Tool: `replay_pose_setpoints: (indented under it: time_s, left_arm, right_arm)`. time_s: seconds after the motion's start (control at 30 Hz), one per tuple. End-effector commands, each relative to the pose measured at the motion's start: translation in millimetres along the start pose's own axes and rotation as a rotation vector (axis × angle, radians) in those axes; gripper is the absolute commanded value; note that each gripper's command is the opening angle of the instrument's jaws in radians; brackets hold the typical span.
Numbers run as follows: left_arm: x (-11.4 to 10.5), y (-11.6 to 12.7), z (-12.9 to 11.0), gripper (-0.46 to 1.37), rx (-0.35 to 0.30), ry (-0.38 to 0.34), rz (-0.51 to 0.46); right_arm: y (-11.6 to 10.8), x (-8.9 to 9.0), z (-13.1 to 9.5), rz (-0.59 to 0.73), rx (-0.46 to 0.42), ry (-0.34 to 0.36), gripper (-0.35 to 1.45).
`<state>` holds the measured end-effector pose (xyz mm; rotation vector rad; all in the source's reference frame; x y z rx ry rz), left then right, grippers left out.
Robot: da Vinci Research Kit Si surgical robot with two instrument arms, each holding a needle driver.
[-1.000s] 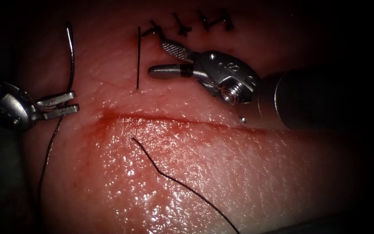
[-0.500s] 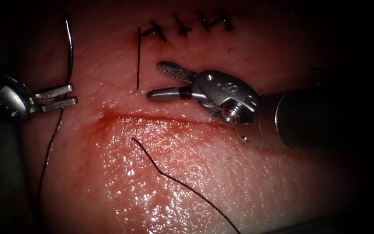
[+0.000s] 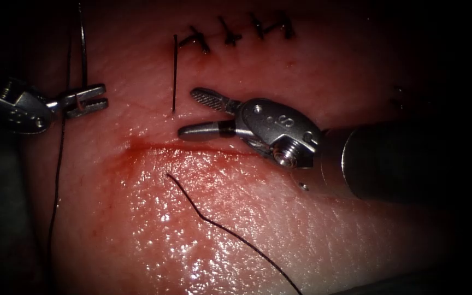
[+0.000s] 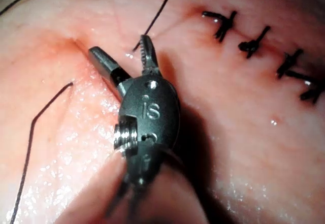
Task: Wound Closure
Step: Set needle down
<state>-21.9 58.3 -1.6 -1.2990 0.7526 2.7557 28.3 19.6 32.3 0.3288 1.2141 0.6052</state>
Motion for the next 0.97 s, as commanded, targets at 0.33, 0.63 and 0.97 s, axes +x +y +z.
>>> replay_pose_setpoints:
  time_s: [0.33,0.63,0.97]
  left_arm:
    - [-2.1,-0.7,1.8,-0.35,-0.201,-0.144,0.043]
    - [-4.5,-0.1,3.2,-0.35,-0.252,-0.247,0.093]
    - [-4.8,0.7,3.6,-0.35,-0.248,-0.253,0.096]
  right_arm:
    - [-0.7,0.1,-0.1,-0.001,0.020,-0.010,1.04]
    - [-1.0,0.0,-0.2,-0.004,0.026,-0.013,1.02]
    - [-1.2,-0.1,-0.3,-0.005,0.030,-0.018,1.00]
